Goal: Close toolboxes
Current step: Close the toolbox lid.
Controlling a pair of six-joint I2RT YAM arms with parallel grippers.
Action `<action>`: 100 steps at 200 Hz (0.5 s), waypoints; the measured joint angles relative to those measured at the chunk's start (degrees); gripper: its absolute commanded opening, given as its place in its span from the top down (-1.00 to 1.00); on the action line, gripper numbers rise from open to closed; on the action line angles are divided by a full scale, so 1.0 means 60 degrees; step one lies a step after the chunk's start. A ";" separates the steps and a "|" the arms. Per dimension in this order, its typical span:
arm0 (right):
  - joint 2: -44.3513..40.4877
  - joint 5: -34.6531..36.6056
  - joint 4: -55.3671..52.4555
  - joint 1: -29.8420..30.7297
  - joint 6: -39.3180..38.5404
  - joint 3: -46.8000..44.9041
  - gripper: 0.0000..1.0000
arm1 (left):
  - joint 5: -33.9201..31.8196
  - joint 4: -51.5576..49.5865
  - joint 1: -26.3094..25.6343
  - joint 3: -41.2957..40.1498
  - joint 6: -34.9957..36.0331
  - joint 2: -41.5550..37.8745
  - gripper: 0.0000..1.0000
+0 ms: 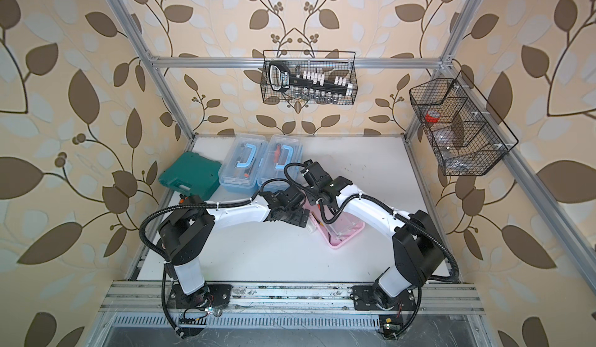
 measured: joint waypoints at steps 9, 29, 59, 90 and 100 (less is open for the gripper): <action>0.0011 0.0149 -0.0015 0.0069 0.0044 0.0033 0.05 | 0.0000 -0.0004 0.0000 0.0000 -0.0004 -0.0015 -0.98; 0.0095 0.0550 -0.0011 0.0178 0.0117 0.0058 0.04 | 0.0004 0.0000 0.0000 -0.0015 0.0007 -0.0036 -0.98; 0.0404 0.1035 0.0189 0.0262 0.0124 0.0131 0.03 | 0.0040 0.0055 -0.0004 -0.0015 0.0015 -0.0036 -0.98; 0.0648 0.1242 0.0503 0.0288 0.0120 0.0138 0.01 | 0.0073 0.0193 -0.0015 -0.0025 0.0058 -0.0124 -0.98; 0.0685 0.1242 0.0572 0.0288 0.0113 0.0138 0.00 | 0.0076 0.0244 -0.0011 -0.0076 0.0117 -0.0211 -0.98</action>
